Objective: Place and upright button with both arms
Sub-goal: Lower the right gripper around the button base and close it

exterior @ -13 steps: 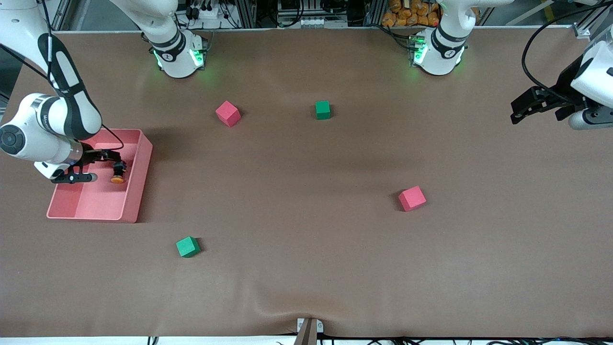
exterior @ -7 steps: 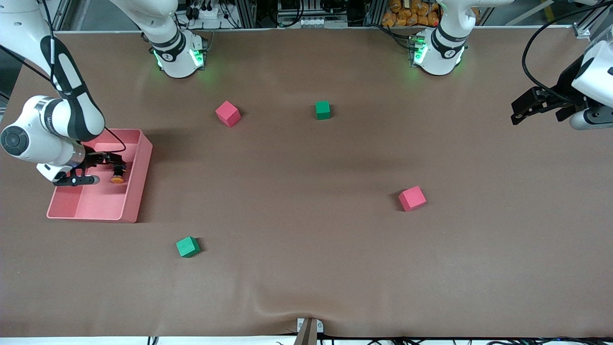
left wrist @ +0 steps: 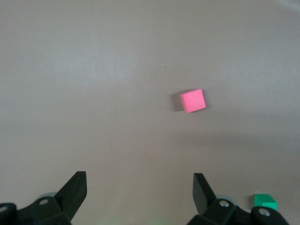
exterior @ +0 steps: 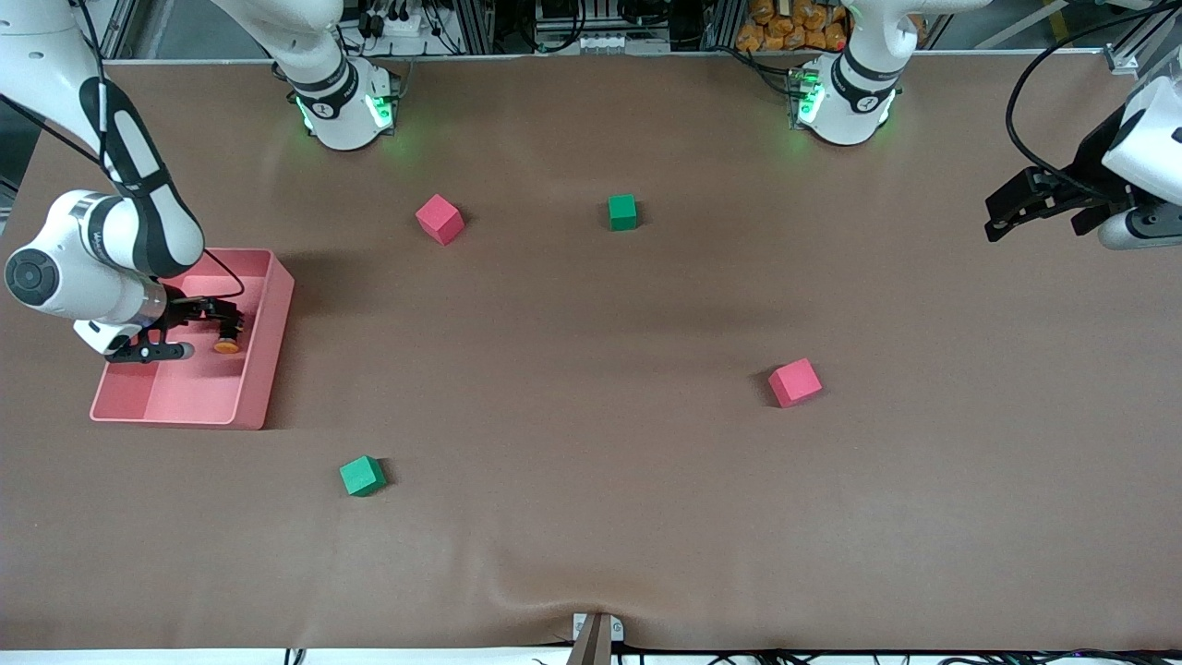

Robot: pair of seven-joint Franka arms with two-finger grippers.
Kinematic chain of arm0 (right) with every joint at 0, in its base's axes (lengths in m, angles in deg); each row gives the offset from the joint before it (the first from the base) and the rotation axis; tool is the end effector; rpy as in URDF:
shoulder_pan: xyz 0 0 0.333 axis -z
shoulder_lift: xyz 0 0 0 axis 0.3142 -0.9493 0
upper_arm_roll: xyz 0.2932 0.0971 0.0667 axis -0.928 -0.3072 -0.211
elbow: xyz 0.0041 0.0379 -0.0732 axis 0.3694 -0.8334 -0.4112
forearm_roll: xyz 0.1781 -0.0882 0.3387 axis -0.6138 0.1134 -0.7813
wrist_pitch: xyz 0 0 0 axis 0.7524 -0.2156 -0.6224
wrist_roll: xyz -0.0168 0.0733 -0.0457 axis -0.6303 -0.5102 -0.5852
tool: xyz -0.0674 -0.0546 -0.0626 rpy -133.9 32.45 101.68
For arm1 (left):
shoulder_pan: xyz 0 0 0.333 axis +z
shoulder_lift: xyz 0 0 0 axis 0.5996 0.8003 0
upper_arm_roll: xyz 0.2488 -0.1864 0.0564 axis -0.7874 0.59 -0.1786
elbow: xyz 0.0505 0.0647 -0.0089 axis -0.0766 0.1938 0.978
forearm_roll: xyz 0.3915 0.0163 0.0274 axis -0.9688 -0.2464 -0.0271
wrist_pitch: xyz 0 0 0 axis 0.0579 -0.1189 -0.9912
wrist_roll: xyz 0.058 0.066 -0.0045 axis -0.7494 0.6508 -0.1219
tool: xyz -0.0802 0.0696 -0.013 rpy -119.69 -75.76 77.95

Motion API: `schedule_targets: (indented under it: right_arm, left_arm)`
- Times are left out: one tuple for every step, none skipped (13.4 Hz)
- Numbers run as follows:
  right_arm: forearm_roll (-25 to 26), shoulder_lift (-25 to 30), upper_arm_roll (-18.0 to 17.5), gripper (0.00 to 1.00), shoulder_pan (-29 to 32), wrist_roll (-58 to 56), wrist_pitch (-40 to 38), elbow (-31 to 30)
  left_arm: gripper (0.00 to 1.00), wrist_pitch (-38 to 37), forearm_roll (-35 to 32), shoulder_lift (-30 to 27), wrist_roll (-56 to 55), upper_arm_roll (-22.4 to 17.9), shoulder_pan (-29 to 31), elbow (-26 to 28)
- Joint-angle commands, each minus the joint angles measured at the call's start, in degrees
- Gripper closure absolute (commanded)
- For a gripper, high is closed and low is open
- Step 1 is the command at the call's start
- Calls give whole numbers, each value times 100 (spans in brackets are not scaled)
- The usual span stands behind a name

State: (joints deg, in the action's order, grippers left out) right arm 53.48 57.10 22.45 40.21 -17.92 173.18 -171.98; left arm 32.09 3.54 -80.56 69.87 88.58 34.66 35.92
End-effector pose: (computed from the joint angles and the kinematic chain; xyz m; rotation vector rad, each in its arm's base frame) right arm 0.4998 -0.1784 0.1991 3.1048 0.1048 -0.3507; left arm 0.5420 -0.0654 0.6496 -3.1245 -0.1005 -0.0265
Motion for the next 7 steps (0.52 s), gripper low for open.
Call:
schedule_targets:
  right_arm:
    - [41,-196,-30,0,43,-113,105,52]
    - [41,-205,-30,0,60,-113,113,52]
    - [41,-214,-30,0,60,-113,122,52]
    - [41,-248,-30,0,60,-113,122,52]
    - [41,-266,-30,0,60,-113,122,52]
    - [41,-293,-30,0,51,-113,122,52]
    - [41,-301,-30,0,34,-113,114,43]
  left_arm:
    - [0,3,-29,5,65,16,-10,-139]
    - [0,3,-20,14,73,8,7,-174]
    - [0,3,-11,14,82,7,34,-183]
    - [0,3,-28,14,82,7,34,-175]
    - [0,12,-29,14,91,7,34,-175]
    - [0,38,-29,14,91,7,43,-175]
    - [0,47,-37,14,91,7,43,-175]
